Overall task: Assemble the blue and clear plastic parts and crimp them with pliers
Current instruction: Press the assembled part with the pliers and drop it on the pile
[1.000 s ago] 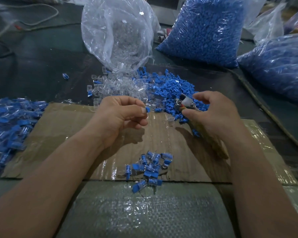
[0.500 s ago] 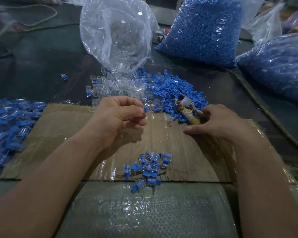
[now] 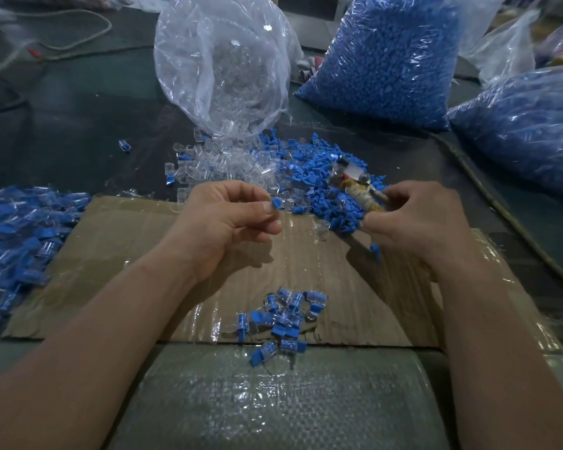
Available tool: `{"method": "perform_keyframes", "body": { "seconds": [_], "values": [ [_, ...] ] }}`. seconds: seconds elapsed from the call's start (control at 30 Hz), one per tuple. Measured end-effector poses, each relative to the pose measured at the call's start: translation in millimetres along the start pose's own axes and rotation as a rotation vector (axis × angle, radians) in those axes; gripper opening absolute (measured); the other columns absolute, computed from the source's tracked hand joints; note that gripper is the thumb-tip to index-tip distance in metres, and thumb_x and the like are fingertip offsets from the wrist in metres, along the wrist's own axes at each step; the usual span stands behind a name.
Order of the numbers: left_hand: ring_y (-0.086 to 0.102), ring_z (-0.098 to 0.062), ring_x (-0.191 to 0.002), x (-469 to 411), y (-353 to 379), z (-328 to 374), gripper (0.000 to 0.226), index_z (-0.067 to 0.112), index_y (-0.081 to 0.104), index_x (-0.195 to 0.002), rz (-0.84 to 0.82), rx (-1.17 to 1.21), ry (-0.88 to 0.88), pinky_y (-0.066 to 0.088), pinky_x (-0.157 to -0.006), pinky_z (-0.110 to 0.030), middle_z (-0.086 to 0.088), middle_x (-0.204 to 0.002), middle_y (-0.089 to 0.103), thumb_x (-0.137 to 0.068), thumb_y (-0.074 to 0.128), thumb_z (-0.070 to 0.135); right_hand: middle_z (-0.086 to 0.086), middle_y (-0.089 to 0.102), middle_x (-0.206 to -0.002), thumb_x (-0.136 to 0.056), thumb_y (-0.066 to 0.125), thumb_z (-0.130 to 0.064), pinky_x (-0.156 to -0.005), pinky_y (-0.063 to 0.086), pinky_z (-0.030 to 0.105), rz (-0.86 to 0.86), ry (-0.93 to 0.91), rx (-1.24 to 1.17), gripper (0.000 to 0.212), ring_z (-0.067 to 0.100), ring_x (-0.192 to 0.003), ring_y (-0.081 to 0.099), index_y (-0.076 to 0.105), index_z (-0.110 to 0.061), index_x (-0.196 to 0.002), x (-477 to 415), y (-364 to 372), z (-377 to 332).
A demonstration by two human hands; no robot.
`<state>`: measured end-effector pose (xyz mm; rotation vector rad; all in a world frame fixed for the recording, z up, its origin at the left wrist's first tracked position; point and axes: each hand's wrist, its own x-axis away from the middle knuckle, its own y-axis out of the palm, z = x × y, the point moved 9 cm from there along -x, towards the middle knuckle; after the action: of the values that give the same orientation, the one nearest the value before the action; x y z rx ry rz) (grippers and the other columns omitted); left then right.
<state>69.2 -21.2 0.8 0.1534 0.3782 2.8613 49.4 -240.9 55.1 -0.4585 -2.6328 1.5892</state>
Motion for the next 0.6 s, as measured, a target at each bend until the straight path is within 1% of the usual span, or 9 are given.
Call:
{"method": "perform_keyframes", "body": {
  "seconds": [0.03,0.1,0.13,0.2,0.23,0.33,0.4,0.47,0.6],
  "values": [
    [0.066,-0.016,-0.057,-0.2,-0.4,0.4,0.015,0.002,0.06,-0.074,0.003,0.004,0.004,0.052,-0.048,-0.018,-0.009,-0.062,0.066,-0.06,0.064,0.006,0.0,0.064,-0.073,-0.063,0.069,-0.023,-0.07,0.049,0.036,0.023,-0.026,-0.014,0.011,0.02,-0.074,0.059,0.062,-0.024,-0.071,1.9,-2.1,-4.6],
    [0.066,-0.016,-0.057,-0.4,-0.8,0.6,0.016,0.002,0.059,-0.076,0.015,0.017,0.01,0.052,-0.048,-0.018,-0.008,-0.062,0.066,-0.061,0.062,0.005,0.005,0.065,-0.08,-0.066,0.065,-0.014,-0.075,0.049,0.039,0.064,-0.087,-0.009,0.021,0.024,-0.08,0.059,0.067,-0.015,-0.087,5.4,-4.4,-13.6],
    [0.066,-0.016,-0.057,-0.6,-1.1,0.9,0.016,0.002,0.059,-0.077,0.022,0.023,0.016,0.052,-0.049,-0.018,-0.008,-0.062,0.066,-0.061,0.062,0.005,0.007,0.065,-0.081,-0.068,0.062,-0.009,-0.074,0.047,0.038,0.086,-0.125,-0.006,0.024,0.027,-0.081,0.059,0.067,-0.013,-0.091,6.4,-5.3,-17.8],
    [0.066,-0.016,-0.058,-0.4,-1.4,2.2,0.017,0.003,0.058,-0.078,0.037,0.034,0.034,0.053,-0.049,-0.018,-0.007,-0.062,0.066,-0.061,0.062,0.005,0.007,0.062,-0.077,-0.068,0.057,-0.002,-0.067,0.041,0.034,0.126,-0.192,-0.017,0.024,0.028,-0.077,0.056,0.065,-0.01,-0.089,8.2,-6.1,-23.7],
    [0.067,-0.016,-0.058,-0.3,-1.7,3.4,0.017,0.003,0.058,-0.078,0.045,0.039,0.048,0.053,-0.049,-0.018,-0.007,-0.062,0.067,-0.061,0.061,0.006,0.005,0.059,-0.077,-0.069,0.057,0.0,-0.065,0.037,0.033,0.134,-0.213,-0.031,0.023,0.025,-0.075,0.054,0.064,-0.009,-0.089,8.9,-5.6,-25.2],
    [0.067,-0.015,-0.059,0.7,-2.9,7.2,0.016,0.005,0.058,-0.077,0.077,0.041,0.097,0.051,-0.048,-0.017,-0.005,-0.062,0.067,-0.061,0.061,0.007,-0.004,0.046,-0.082,-0.069,0.06,-0.001,-0.066,0.026,0.024,0.119,-0.28,-0.022,0.024,0.016,-0.078,0.044,0.054,-0.014,-0.088,10.9,1.8,-31.1],
    [0.067,-0.014,-0.059,1.3,-3.9,10.4,0.015,0.006,0.058,-0.077,0.094,0.037,0.134,0.051,-0.049,-0.017,-0.005,-0.063,0.068,-0.062,0.062,0.008,-0.008,0.038,-0.082,-0.069,0.061,-0.003,-0.064,0.021,0.021,0.09,-0.333,0.01,0.028,0.013,-0.081,0.038,0.046,-0.019,-0.087,13.3,9.4,-38.0],
    [0.067,-0.014,-0.06,2.2,-4.7,14.4,0.015,0.008,0.058,-0.077,0.105,0.022,0.173,0.051,-0.05,-0.017,-0.004,-0.064,0.068,-0.063,0.062,0.01,-0.008,0.038,-0.083,-0.069,0.062,-0.008,-0.067,0.021,0.021,0.062,-0.372,0.031,0.029,0.013,-0.082,0.037,0.043,-0.021,-0.087,15.7,16.4,-44.2],
    [0.067,-0.013,-0.061,5.3,-3.9,20.3,0.015,0.009,0.059,-0.076,0.115,-0.023,0.226,0.052,-0.053,-0.018,-0.002,-0.065,0.069,-0.063,0.063,0.012,-0.003,0.042,-0.088,-0.071,0.062,-0.014,-0.074,0.025,0.025,0.022,-0.424,0.073,0.028,0.015,-0.084,0.04,0.042,-0.022,-0.088,20.1,27.4,-53.1]
  ]
}}
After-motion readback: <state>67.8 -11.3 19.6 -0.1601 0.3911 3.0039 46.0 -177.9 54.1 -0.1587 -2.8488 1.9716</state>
